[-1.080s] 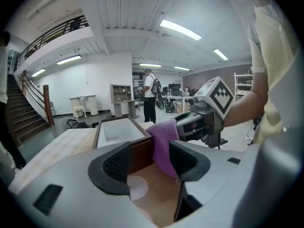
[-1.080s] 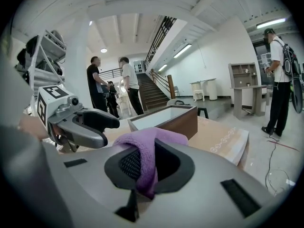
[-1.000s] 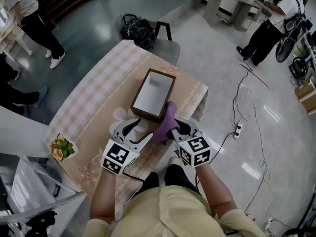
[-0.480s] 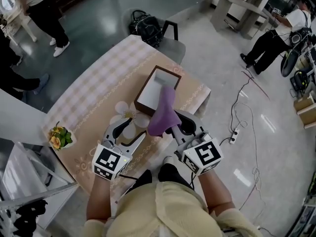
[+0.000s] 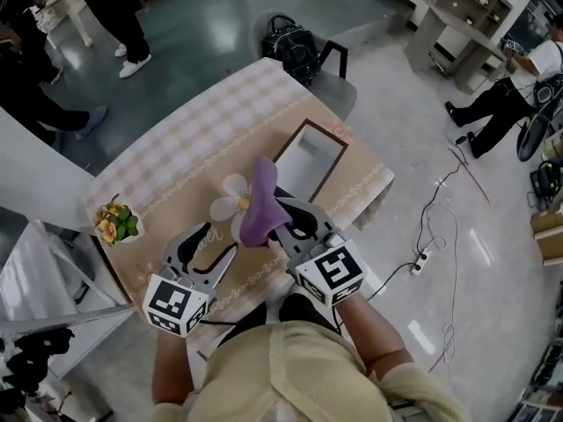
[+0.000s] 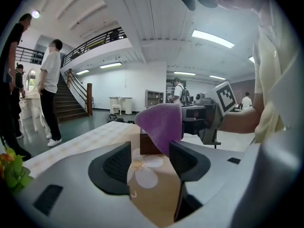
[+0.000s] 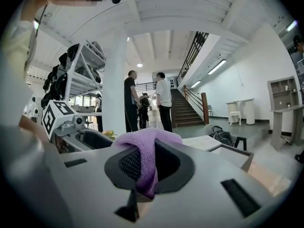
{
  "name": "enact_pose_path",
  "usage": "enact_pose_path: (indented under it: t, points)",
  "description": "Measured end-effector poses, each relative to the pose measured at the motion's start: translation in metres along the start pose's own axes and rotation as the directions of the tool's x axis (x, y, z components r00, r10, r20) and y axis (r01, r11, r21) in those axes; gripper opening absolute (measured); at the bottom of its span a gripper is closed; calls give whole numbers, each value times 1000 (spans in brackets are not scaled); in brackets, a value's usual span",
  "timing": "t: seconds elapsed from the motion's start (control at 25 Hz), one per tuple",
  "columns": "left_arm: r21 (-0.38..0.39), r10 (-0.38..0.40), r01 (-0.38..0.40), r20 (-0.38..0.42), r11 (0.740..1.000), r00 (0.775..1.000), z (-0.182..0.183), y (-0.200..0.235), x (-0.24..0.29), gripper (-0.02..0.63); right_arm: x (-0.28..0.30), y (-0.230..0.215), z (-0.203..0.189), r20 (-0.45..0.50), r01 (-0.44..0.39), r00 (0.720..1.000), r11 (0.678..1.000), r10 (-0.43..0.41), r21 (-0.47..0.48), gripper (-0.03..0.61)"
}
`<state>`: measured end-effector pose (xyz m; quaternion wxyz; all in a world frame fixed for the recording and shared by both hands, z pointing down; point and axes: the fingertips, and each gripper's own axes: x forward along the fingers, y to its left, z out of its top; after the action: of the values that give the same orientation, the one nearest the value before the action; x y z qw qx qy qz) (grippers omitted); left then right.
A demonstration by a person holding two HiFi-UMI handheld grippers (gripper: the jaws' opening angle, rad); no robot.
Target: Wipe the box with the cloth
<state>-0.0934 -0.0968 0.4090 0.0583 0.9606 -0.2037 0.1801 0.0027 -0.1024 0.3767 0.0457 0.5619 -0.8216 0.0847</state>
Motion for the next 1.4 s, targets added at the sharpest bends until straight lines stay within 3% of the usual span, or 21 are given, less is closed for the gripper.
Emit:
enact_pose_path:
  t: [0.16, 0.32, 0.48, 0.8, 1.4]
  points:
    - [-27, 39, -39, -12, 999, 999, -10, 4, -6, 265, 22, 13, -28, -51, -35, 998, 999, 36, 26, 44]
    - [-42, 52, -53, -24, 998, 998, -16, 4, -6, 264, 37, 9, -63, -119, 4, 993, 992, 12, 127, 44]
    - [-50, 47, -49, -30, 998, 998, -19, 1, -1, 265, 39, -9, -88, -174, 108, 983, 953, -60, 282, 44]
    - [-53, -1, -1, -47, 999, 999, -22, -9, 20, 264, 27, -37, -99, -188, 238, 967, 878, -174, 414, 44]
    - [-27, -83, 82, -50, 996, 995, -18, -29, 57, 265, -11, -54, -104, -197, 336, 941, 830, -275, 445, 44]
